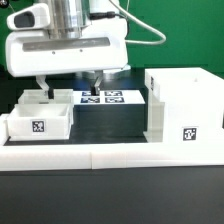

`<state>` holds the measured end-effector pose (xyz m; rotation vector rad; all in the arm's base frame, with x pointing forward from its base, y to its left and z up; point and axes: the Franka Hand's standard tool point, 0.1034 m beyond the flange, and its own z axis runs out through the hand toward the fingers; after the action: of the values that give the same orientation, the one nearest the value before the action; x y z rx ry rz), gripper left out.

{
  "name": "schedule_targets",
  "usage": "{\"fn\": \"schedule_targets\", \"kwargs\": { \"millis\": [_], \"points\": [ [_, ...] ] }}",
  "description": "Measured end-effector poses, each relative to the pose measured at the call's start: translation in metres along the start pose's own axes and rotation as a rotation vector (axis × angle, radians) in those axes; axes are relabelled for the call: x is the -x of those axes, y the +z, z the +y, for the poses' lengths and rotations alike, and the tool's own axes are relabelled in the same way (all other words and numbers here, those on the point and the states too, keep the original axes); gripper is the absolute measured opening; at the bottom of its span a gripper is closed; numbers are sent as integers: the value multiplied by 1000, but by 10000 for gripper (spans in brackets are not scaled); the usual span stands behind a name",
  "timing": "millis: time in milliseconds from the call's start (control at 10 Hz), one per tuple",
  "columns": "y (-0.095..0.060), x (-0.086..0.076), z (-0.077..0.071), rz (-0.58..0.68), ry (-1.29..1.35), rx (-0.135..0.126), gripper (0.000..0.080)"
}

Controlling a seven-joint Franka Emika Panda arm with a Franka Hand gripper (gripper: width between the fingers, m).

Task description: Assemble drawer

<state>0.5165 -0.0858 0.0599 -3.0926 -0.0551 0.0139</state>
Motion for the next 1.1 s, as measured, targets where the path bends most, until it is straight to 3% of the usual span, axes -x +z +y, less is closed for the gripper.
{"fn": "schedule_targets", "kwargs": {
  "millis": [500, 1100],
  "points": [
    [32, 19, 4, -3, 3, 28, 648],
    [52, 22, 10, -3, 2, 45, 648]
  ]
}}
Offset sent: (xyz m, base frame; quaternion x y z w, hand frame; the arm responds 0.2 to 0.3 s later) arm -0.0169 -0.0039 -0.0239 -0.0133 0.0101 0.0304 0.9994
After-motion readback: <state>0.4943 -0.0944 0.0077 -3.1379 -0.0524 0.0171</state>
